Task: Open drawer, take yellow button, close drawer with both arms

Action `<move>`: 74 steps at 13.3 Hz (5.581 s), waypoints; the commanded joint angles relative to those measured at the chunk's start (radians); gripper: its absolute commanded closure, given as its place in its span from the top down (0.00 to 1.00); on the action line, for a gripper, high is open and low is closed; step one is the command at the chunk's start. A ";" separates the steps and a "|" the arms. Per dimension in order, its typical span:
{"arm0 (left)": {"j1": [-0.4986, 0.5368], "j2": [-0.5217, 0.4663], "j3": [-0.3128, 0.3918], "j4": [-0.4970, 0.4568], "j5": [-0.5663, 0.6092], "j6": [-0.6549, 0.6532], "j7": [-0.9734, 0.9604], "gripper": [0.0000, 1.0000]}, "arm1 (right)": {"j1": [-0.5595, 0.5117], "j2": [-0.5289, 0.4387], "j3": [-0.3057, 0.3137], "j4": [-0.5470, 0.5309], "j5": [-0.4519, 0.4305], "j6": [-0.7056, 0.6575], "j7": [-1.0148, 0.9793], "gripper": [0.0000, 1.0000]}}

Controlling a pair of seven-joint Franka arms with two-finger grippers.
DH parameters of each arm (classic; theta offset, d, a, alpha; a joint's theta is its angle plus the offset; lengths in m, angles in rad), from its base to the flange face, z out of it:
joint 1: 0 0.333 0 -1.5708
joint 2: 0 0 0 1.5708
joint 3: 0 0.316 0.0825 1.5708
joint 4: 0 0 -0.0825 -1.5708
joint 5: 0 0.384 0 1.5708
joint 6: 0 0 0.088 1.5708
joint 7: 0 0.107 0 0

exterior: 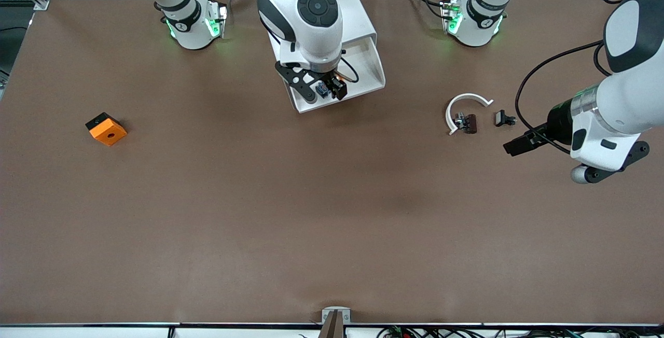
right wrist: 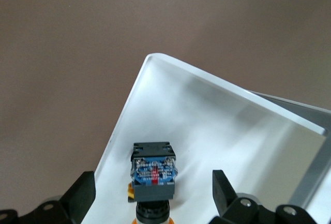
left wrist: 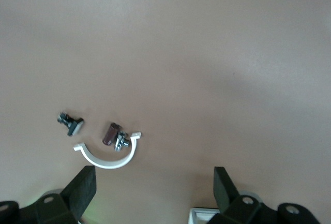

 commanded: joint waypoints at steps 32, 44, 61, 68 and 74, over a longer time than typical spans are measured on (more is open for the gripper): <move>-0.253 0.039 -0.059 -0.318 0.011 0.493 0.034 1.00 | -0.387 -0.028 -0.023 0.152 -0.018 -0.253 -0.775 0.00; -0.416 0.067 -0.241 -0.432 0.008 0.571 -0.287 1.00 | -0.809 -0.057 -0.021 -0.173 -0.136 0.112 -1.503 0.00; -0.411 0.029 -0.453 -0.545 -0.133 0.564 -0.375 1.00 | -1.003 0.056 -0.024 -0.406 -0.172 0.577 -1.631 0.00; -0.407 0.047 -0.471 -0.545 -0.214 0.559 -0.363 1.00 | -1.014 0.144 -0.023 -0.388 -0.166 0.614 -1.601 0.00; -0.378 0.050 -0.459 -0.521 -0.209 0.556 -0.361 1.00 | -1.017 0.164 -0.023 -0.383 -0.165 0.615 -1.594 0.00</move>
